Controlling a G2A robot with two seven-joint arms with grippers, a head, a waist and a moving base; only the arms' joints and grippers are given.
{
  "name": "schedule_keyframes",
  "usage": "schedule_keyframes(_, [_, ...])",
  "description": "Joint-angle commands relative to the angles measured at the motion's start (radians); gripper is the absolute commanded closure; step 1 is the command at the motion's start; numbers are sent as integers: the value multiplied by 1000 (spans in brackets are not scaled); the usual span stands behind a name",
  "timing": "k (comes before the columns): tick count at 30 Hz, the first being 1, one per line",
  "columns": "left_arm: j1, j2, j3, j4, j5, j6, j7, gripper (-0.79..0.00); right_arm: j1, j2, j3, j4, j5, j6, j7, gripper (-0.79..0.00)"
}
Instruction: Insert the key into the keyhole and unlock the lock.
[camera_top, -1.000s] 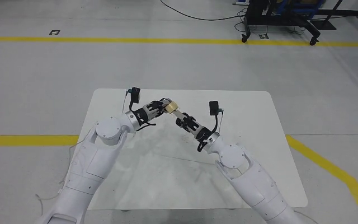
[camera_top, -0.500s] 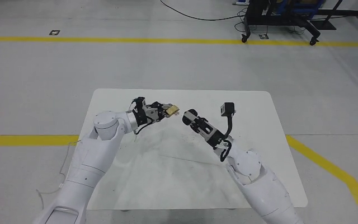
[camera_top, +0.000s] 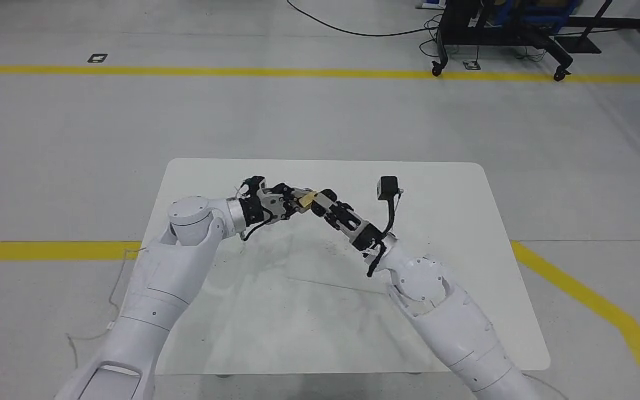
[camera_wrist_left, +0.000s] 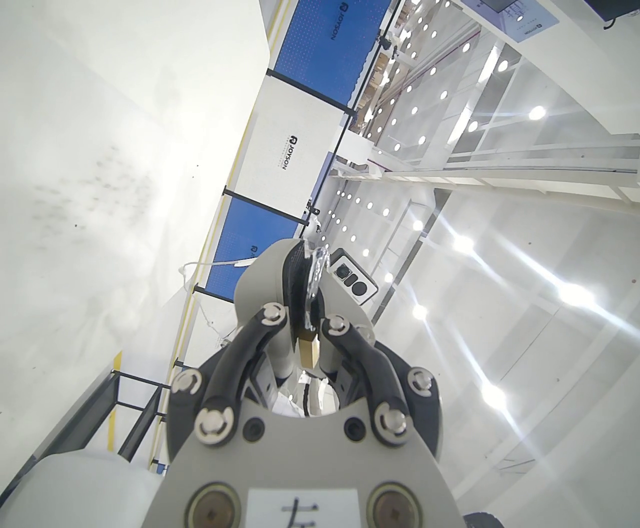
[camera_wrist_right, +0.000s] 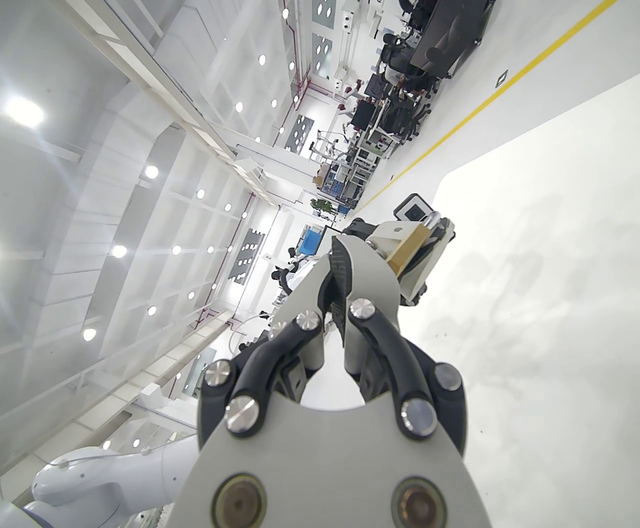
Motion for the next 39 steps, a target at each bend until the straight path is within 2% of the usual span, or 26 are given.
schedule_keyframes(1, [1,1,-5,-1,-3,-9,6,0,-7,0,7,-6,9,-14,-2,0])
schedule_keyframes(2, [2,1,-9,-3,-2,-19,12,0,-15,1,14,-12,16,-23,1,-62])
schedule_keyframes(4, [8,3,-17,-14,13,-61,41,0,-37,5,34,-30,44,-44,21,-234])
schedule_keyframes(8, [29,4,-32,-44,16,-131,68,0,-79,14,68,-53,105,-61,97,-274])
schedule_keyframes(10, [39,6,-36,-60,27,-163,79,0,-86,17,74,-55,141,-46,147,-336])
schedule_keyframes(11, [43,6,-41,-70,34,-189,90,0,-86,17,72,-51,167,-35,172,-376])
schedule_keyframes(13, [56,6,-44,-89,36,-225,93,0,-77,13,58,-35,252,-20,233,-514])
schedule_keyframes(16, [70,8,-50,-106,38,-261,80,0,-49,7,51,9,370,-13,305,-486])
schedule_keyframes(18, [75,9,-53,-113,41,-275,71,0,-30,3,45,33,426,-6,332,-406])
schedule_keyframes(22, [86,10,-61,-125,42,-309,70,0,4,-4,39,72,493,12,370,-431])
schedule_keyframes(26, [93,11,-64,-135,48,-329,65,0,27,-10,33,101,577,49,415,-305])
schedule_keyframes(29, [95,11,-64,-139,50,-335,63,0,44,-14,27,124,622,70,454,-292])
schedule_keyframes(35, [96,11,-61,-141,61,-340,55,0,69,-23,13,162,650,89,453,-302])
schedule_keyframes(38, [95,11,-61,-141,62,-341,53,0,77,-27,9,173,664,100,451,-280])
schedule_keyframes(39, [95,11,-61,-141,62,-342,53,0,79,-28,9,176,668,102,451,-246])
